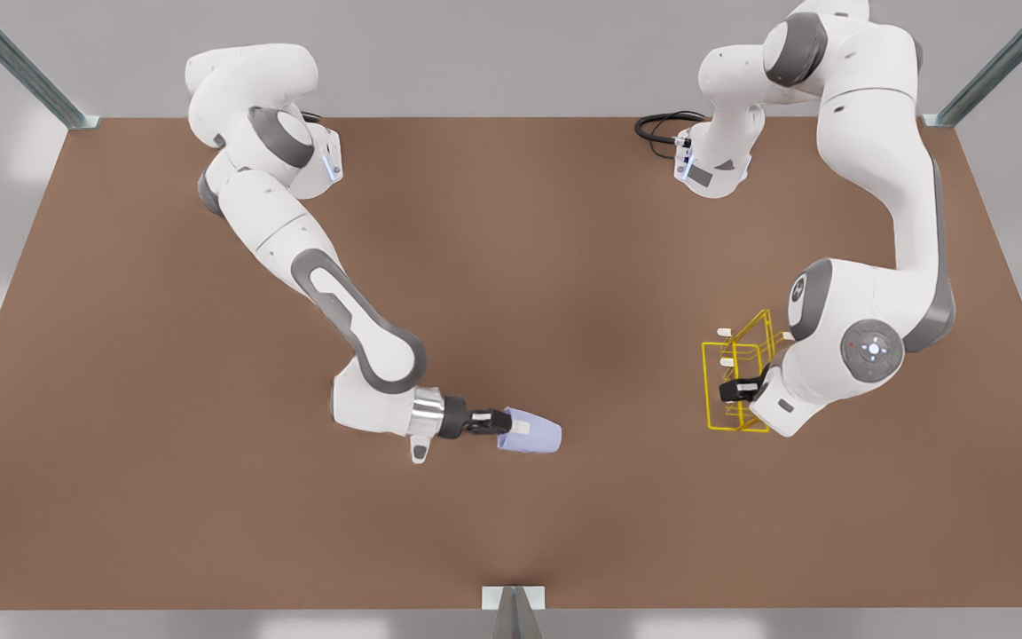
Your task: Place the cup on the cup holder
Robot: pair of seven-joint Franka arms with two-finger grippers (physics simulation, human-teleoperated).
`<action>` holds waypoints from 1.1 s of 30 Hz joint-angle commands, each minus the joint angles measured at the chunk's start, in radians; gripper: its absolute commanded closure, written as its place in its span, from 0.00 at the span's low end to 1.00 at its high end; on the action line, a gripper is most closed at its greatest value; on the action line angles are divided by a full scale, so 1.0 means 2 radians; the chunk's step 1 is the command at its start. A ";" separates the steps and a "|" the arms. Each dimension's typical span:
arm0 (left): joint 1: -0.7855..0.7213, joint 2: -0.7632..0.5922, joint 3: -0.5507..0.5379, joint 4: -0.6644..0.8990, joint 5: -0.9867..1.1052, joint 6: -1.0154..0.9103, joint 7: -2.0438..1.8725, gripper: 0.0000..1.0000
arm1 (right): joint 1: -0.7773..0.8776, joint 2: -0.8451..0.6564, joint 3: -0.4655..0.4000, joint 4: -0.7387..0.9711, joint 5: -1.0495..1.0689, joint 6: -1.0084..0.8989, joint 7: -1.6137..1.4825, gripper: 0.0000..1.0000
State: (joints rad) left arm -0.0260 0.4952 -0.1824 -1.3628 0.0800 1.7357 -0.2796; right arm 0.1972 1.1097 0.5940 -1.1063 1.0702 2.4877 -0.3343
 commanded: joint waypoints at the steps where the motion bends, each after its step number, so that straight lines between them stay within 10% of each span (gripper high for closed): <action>1: 0.000 0.001 0.000 0.000 0.001 -0.004 -0.011 0.00 | 0.023 0.025 -0.003 0.024 0.014 0.027 0.003 0.79; 10: 0.000 0.004 0.001 0.000 0.001 0.002 -0.014 0.00 | 0.082 0.047 -0.045 0.030 0.011 0.042 0.044 0.79; 11: 0.000 0.004 0.001 0.000 0.001 0.002 -0.015 0.00 | 0.082 0.045 -0.045 0.026 0.011 0.058 0.045 0.18; 12: 0.000 0.004 0.001 0.002 0.001 0.002 -0.016 0.00 | 0.086 0.043 -0.043 0.018 0.009 0.092 0.044 0.00; 18: -0.001 0.004 -0.027 0.063 -0.121 0.016 -0.673 0.00 | 0.040 -0.028 -0.044 -0.082 -0.001 0.082 0.042 0.00; 22: -0.079 0.033 -0.035 0.062 -0.016 0.021 -0.978 0.00 | -0.055 -0.173 -0.045 -0.266 -0.014 0.013 0.044 0.00; 25: -0.100 0.086 -0.032 0.062 0.042 0.034 -1.101 0.00 | -0.170 -0.315 -0.105 -0.337 -0.220 -0.172 0.085 0.00; 29: -0.127 0.098 -0.031 0.075 0.064 0.046 -1.241 0.00 | -0.172 -0.398 -0.192 -0.153 -0.527 -0.459 0.173 0.00; 33: -0.143 0.130 -0.031 0.076 0.068 0.069 -1.276 0.00 | -0.180 -0.548 -0.203 -0.266 -0.572 -0.425 0.185 0.00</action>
State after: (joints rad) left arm -0.3061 0.7466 -0.2452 -1.2114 0.1948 1.8303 -1.6871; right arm -0.1560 0.0728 0.1926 -1.5773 0.0717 1.8350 -0.1682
